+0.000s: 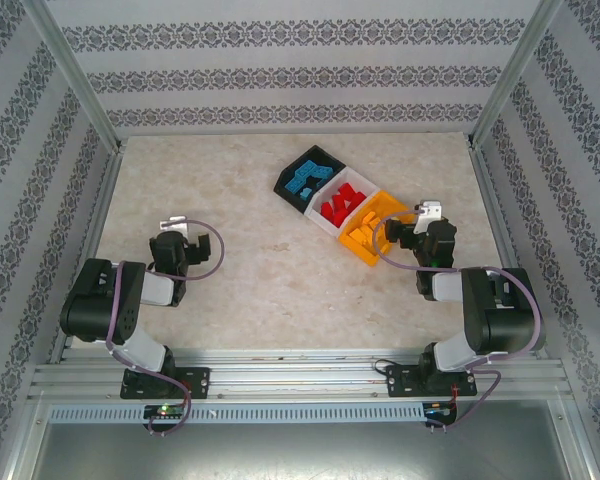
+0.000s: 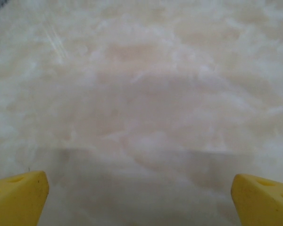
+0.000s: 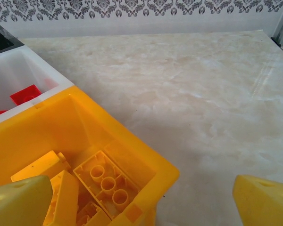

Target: Sort the legos into containers by color

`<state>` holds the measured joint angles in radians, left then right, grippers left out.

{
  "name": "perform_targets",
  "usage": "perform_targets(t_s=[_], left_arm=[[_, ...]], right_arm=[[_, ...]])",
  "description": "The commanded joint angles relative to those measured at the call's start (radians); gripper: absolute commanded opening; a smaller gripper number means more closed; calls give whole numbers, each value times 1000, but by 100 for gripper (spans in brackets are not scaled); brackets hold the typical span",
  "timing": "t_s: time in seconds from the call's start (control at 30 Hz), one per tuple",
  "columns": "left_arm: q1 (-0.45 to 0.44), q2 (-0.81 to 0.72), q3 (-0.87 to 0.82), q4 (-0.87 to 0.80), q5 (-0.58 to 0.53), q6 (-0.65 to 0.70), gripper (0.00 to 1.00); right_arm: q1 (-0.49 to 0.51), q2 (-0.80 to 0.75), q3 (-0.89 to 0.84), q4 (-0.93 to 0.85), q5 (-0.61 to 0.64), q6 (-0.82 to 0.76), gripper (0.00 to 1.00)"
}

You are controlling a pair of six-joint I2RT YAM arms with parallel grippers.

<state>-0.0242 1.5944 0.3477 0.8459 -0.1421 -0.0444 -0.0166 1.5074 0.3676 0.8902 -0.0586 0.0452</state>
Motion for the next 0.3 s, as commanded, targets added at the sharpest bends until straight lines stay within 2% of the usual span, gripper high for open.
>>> perform_targets(t_s=[0.0,0.27], left_arm=[[9,-8,20,126,-7,11,100],[9,-7,18,137,-6,14,100]], right_arm=[[12,5,22,-4,22,-17,98],[19,3,21,-3,37,-22,98]])
